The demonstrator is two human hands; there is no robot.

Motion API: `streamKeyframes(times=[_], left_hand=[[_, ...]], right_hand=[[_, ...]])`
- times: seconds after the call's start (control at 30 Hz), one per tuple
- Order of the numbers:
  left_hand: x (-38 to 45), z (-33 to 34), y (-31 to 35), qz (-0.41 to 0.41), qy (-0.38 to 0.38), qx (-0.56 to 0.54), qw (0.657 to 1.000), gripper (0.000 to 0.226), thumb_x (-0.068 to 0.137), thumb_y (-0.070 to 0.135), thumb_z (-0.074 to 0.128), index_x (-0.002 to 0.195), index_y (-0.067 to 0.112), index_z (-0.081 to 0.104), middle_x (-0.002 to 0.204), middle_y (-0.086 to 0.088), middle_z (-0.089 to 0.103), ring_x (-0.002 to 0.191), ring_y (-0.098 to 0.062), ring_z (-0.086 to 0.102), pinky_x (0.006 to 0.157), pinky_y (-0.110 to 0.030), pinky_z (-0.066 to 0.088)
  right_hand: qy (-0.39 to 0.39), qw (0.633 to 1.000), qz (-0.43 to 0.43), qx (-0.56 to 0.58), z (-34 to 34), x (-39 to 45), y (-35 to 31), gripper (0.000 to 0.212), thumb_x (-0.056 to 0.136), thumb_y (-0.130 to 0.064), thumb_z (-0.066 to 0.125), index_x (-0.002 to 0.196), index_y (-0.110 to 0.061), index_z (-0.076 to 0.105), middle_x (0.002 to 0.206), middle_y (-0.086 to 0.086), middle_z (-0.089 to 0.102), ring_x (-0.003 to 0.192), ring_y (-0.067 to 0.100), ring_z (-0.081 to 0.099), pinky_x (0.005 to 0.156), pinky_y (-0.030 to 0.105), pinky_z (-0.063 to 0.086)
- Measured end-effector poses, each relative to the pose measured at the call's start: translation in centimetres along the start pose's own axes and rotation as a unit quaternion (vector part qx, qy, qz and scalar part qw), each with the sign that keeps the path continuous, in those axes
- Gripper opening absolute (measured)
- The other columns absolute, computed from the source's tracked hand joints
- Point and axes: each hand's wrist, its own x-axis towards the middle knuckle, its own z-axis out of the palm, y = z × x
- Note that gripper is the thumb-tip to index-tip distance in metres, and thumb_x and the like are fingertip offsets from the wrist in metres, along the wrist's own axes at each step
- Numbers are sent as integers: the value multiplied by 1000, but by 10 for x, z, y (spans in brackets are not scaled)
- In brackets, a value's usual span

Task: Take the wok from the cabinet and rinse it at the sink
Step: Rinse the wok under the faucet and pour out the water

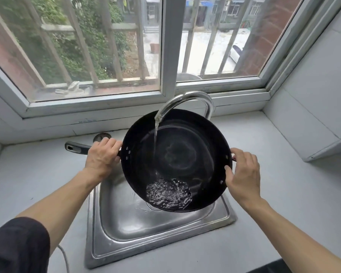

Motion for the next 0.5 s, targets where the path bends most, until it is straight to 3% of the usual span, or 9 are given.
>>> streamKeyframes(times=[0.27, 0.5], left_hand=[[-15, -7, -34, -24, -18, 17, 999, 34, 61, 9, 75, 92, 7, 60, 80, -11, 60, 73, -34, 56, 54, -41, 42], [-27, -6, -59, -31, 21, 51, 998, 32, 63, 11, 75, 89, 10, 58, 78, -9, 59, 72, -33, 55, 56, -38, 36]], right_hand=[[-17, 999, -10, 44, 28, 10, -21, 43, 76, 2, 71, 112, -14, 55, 96, 4, 57, 93, 27, 48, 86, 40, 45], [-37, 997, -13, 65, 52, 21, -37, 43, 76, 2, 71, 113, -14, 54, 97, 5, 55, 93, 27, 47, 85, 41, 44]])
